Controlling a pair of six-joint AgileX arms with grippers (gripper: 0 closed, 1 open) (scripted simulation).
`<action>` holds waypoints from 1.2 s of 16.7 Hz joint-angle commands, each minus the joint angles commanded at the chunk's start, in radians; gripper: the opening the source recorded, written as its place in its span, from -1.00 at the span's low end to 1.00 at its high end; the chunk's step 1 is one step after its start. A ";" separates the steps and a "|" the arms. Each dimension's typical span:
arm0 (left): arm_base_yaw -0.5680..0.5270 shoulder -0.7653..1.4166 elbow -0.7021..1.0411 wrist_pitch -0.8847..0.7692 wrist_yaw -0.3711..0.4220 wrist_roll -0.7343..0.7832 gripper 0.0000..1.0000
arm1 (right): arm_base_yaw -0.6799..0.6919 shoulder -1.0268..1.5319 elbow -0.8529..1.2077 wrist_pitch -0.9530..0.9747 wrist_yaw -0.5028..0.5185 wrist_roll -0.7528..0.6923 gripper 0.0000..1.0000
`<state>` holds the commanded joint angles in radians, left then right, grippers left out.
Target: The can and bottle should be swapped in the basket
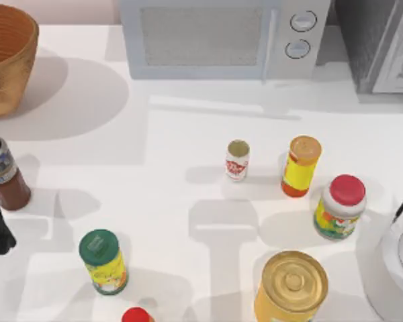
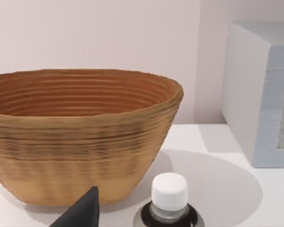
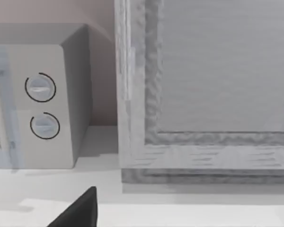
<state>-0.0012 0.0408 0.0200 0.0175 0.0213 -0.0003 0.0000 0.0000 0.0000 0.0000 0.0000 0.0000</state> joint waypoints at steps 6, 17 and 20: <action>0.001 -0.041 -0.020 -0.018 -0.021 0.000 1.00 | 0.000 0.000 0.000 0.000 0.000 0.000 1.00; 0.017 0.439 -0.018 0.437 0.007 0.010 1.00 | 0.000 0.000 0.000 0.000 0.000 0.000 1.00; 0.025 0.748 -0.027 0.702 0.022 0.014 1.00 | 0.000 0.000 0.000 0.000 0.000 0.000 1.00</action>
<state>0.0239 0.7885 -0.0068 0.7199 0.0435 0.0133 0.0000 0.0000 0.0000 0.0000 0.0000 0.0000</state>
